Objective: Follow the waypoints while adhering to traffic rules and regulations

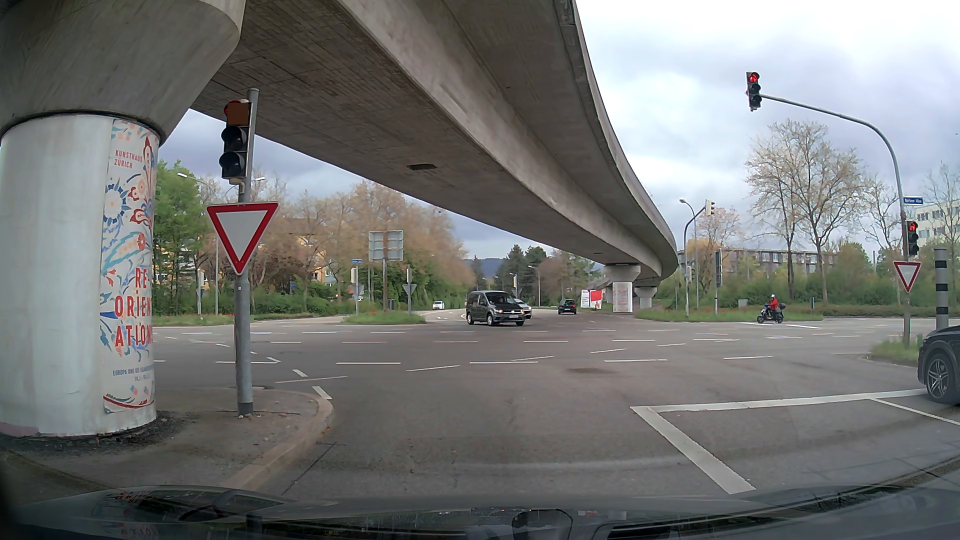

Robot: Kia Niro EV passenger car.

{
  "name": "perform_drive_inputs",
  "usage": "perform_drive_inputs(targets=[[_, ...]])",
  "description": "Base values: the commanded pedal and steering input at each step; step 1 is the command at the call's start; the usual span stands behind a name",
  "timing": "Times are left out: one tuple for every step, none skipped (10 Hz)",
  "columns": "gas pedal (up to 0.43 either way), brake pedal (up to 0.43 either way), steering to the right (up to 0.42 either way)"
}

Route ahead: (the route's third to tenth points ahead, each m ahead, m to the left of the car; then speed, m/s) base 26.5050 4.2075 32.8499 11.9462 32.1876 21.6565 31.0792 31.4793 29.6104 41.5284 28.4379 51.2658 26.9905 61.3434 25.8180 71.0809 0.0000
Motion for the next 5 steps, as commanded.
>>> perform_drive_inputs(targets=[[0.0,0.244,-0.009],[0.0,0.244,-0.009],[0.0,0.244,-0.009],[0.0,0.244,-0.009],[0.0,0.244,-0.009]])
